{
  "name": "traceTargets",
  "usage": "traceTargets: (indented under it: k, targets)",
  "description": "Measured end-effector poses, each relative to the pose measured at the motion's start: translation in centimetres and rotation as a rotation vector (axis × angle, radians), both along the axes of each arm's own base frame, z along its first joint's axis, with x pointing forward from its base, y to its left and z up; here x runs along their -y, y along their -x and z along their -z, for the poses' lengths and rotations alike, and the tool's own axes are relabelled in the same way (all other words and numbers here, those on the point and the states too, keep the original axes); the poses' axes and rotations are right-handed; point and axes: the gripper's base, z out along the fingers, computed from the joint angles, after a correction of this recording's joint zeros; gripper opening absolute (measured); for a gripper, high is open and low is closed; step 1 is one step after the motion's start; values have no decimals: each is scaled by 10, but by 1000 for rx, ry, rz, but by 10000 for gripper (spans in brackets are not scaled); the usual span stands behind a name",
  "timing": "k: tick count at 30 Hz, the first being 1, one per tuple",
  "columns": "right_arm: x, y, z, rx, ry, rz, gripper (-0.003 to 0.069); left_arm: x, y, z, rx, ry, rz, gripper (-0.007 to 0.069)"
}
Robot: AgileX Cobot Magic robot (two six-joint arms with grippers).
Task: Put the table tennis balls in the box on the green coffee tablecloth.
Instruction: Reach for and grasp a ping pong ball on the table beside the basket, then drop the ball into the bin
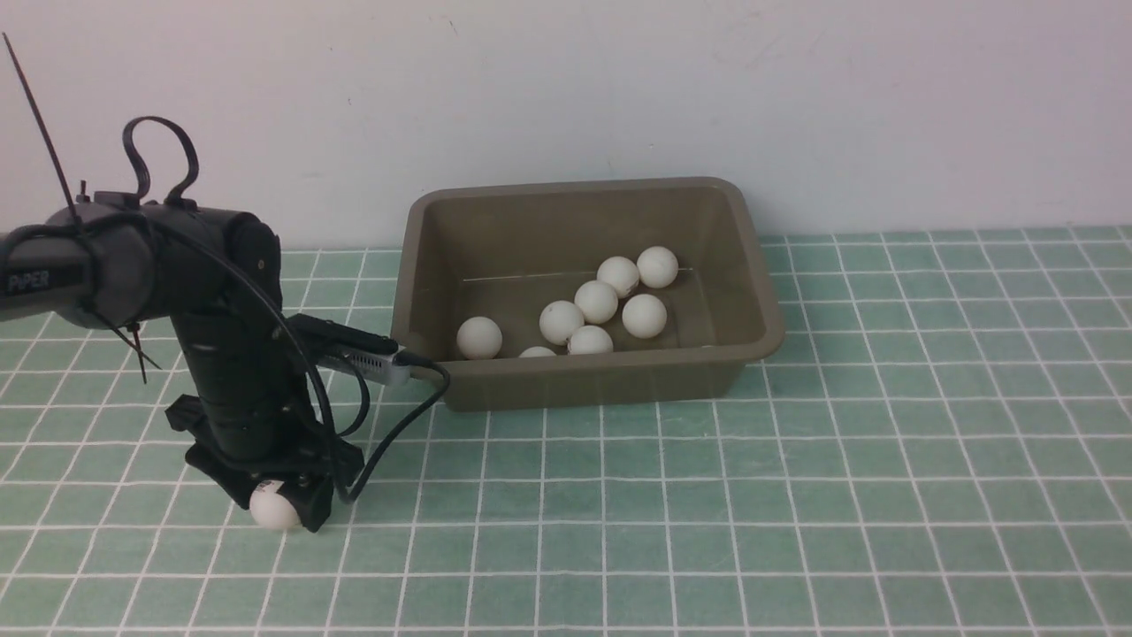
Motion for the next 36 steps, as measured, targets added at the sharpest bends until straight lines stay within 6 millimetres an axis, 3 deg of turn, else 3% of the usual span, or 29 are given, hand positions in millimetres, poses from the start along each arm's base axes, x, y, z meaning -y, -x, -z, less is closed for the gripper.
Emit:
traceTargets:
  k: [8, 15, 20, 27, 36]
  targets:
    - [0, 0, 0, 2, 4, 3, -17, 6, -23, -40, 117, 47, -25, 349]
    - [1, 0, 0, 3, 7, 6, -17, 28, -42, -91, 267, 275, -79, 349]
    - [1, 0, 1, 0, 16, 10, -17, 42, -48, -112, 314, 441, -77, 349]
    - [2, 0, 2, -8, 29, 17, -17, 58, -61, -121, 459, 597, 2, 349]
    - [3, 0, 2, -10, 30, 17, -17, 83, -77, -103, 575, 612, 151, 349]
